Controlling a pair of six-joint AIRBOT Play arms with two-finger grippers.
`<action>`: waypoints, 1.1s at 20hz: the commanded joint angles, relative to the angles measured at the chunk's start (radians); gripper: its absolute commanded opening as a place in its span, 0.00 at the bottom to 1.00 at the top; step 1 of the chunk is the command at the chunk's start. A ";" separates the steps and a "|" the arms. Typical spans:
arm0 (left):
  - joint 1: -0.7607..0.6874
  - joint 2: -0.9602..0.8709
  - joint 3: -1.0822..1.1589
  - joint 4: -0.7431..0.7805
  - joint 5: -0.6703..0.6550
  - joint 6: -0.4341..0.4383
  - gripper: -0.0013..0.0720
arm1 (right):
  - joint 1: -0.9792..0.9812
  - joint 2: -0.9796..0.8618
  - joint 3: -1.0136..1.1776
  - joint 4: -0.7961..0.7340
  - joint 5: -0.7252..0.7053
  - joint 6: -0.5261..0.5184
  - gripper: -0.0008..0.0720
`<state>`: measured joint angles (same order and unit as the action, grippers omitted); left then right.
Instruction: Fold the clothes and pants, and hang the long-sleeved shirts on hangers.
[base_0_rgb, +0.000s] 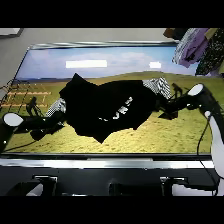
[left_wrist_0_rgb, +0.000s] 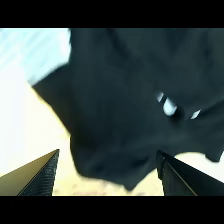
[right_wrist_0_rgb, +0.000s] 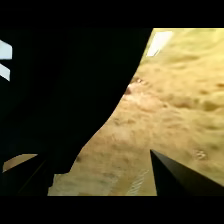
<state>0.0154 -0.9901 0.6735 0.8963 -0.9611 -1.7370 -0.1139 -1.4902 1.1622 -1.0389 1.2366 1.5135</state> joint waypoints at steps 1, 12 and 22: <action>-0.063 0.035 -0.123 -0.040 0.048 -0.032 1.00 | 0.088 0.008 -0.132 0.022 -0.163 0.014 0.92; -0.254 -0.074 -0.147 -0.121 0.198 -0.070 1.00 | 0.216 0.003 -0.164 0.077 -0.311 0.080 0.07; -0.377 -0.199 -0.140 -0.256 0.424 -0.059 0.04 | 0.216 0.070 -0.164 0.071 -0.257 0.151 0.06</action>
<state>-0.3424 -1.1709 0.5285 0.6727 -0.5819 -1.8061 0.1009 -1.4433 0.9981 -0.9634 0.9657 1.6451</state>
